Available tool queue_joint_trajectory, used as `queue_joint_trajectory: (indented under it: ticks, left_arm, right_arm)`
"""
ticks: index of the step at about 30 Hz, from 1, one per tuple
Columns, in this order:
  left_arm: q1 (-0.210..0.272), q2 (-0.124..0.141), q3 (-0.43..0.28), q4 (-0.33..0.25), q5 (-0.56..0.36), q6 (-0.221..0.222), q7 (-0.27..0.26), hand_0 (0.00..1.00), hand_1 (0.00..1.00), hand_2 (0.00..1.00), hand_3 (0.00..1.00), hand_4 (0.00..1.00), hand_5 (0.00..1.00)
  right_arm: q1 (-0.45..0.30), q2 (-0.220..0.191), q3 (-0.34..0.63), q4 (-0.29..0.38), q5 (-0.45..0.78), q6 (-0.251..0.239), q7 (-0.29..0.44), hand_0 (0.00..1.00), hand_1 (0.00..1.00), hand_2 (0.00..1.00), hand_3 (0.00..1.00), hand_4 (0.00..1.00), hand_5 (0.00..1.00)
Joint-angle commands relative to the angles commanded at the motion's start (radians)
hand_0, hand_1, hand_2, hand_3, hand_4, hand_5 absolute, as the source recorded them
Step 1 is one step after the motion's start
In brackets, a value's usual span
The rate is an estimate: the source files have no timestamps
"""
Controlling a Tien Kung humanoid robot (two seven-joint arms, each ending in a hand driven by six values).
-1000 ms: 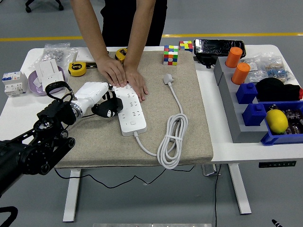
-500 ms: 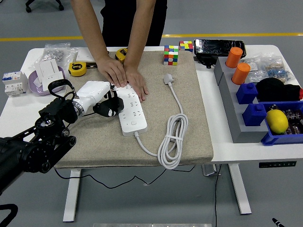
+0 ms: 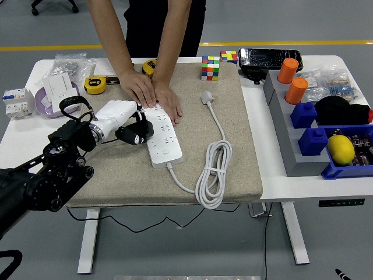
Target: Pick up the plug,place it near the board,insert it into the board,press the button
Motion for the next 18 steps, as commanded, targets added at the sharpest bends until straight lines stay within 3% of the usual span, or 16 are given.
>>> queue_joint_trajectory:
  ticks: [4, 5, 18]
  left_arm:
    - [0.001, 0.0, 0.0, 0.0, -0.01, -0.006, -0.001, 0.729, 0.761, 0.725, 0.647, 0.951, 0.355]
    - [0.002, 0.0, 0.0, 0.0, -0.011, -0.006, -0.001, 0.76, 0.796, 0.752, 0.769, 0.998, 0.429]
    - [0.006, 0.0, -0.002, 0.0, -0.023, -0.007, -0.003, 0.773, 0.807, 0.765, 0.794, 0.998, 0.473]
  right_arm:
    - [0.0, 0.0, 0.0, 0.0, 0.0, 0.0, 0.0, 0.848, 0.756, 0.742, 0.775, 0.998, 0.928]
    - [0.0, 0.0, 0.0, 0.0, 0.0, 0.0, 0.001, 0.848, 0.756, 0.743, 0.774, 0.998, 0.929]
    - [-0.003, 0.0, 0.001, 0.0, -0.006, 0.002, -0.001, 0.848, 0.755, 0.743, 0.773, 0.998, 0.927]
